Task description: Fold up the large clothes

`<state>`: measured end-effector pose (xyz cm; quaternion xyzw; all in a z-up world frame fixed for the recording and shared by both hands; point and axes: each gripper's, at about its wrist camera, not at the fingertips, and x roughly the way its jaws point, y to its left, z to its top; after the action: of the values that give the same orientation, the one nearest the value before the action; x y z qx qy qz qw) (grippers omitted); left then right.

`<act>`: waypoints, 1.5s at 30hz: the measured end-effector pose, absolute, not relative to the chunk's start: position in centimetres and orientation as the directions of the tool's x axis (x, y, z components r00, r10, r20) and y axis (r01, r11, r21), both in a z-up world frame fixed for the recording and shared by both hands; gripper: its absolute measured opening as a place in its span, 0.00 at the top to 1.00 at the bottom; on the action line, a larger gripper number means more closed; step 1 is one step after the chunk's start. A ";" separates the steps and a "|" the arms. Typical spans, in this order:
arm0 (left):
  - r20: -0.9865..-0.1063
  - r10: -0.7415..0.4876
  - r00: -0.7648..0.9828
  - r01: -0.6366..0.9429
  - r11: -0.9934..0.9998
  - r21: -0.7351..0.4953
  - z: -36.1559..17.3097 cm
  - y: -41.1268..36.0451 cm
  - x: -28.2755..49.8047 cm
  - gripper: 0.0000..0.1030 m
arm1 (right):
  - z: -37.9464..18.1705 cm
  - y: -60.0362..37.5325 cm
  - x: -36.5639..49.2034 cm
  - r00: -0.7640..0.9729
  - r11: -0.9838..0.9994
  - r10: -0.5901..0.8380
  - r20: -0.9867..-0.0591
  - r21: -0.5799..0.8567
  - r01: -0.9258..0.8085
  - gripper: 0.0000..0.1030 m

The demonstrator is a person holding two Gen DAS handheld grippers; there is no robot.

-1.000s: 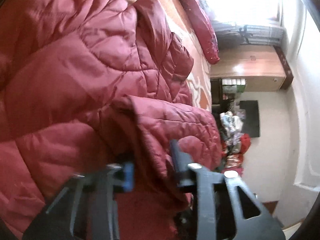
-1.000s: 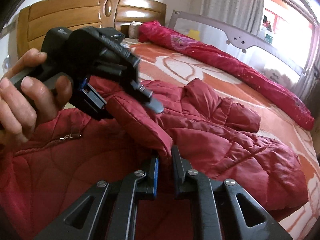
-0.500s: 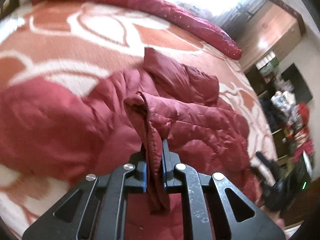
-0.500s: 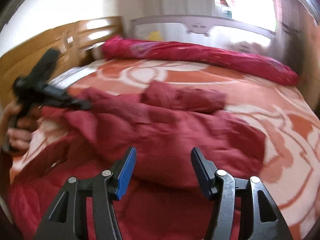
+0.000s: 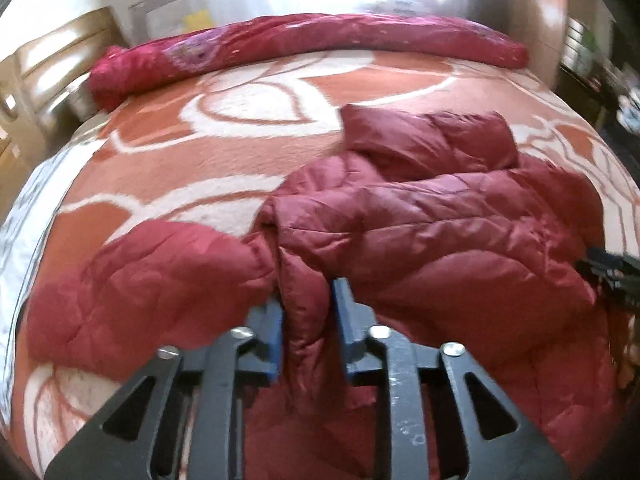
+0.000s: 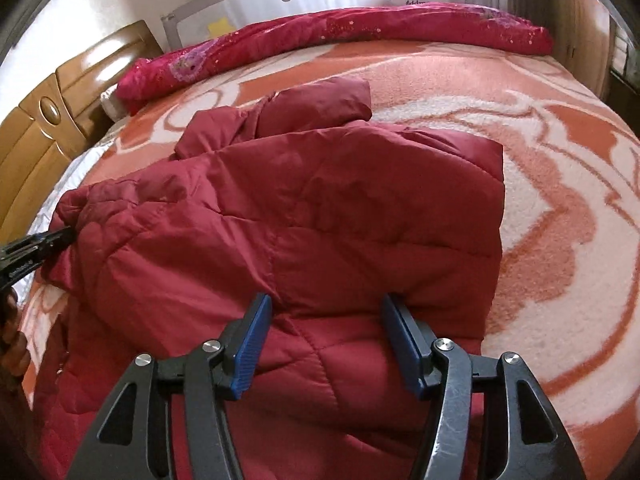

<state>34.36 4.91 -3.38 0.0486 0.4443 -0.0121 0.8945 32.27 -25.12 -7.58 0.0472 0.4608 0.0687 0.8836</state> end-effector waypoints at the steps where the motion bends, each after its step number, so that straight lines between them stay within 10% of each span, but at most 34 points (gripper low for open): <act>1: -0.791 0.049 0.610 0.024 0.997 0.080 -3.2 5.5 34.2 0.71 | -7.7 -25.1 32.3 0.563 0.987 0.159 -0.811 0.139 -0.078 0.38; 9: -0.755 -0.230 0.614 0.088 0.970 -0.225 -0.9 6.0 32.8 0.71 | -8.2 -24.3 32.8 0.559 0.990 0.138 -0.817 0.109 -0.086 0.33; 17: -0.874 -0.124 0.470 0.140 0.988 -0.065 -7.6 0.3 36.4 0.70 | -6.4 -24.5 32.1 0.570 0.991 0.137 -0.810 0.106 -0.087 0.32; 45: -0.857 -0.131 0.498 0.144 0.987 -0.068 -8.1 1.5 34.8 0.71 | -9.9 -24.2 34.4 0.512 0.996 0.068 -0.856 0.029 -0.084 0.22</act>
<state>34.75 1.51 -8.09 0.0064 0.4946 -0.0795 0.8655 34.43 -24.17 -9.88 -0.0083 0.4922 0.0437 0.8694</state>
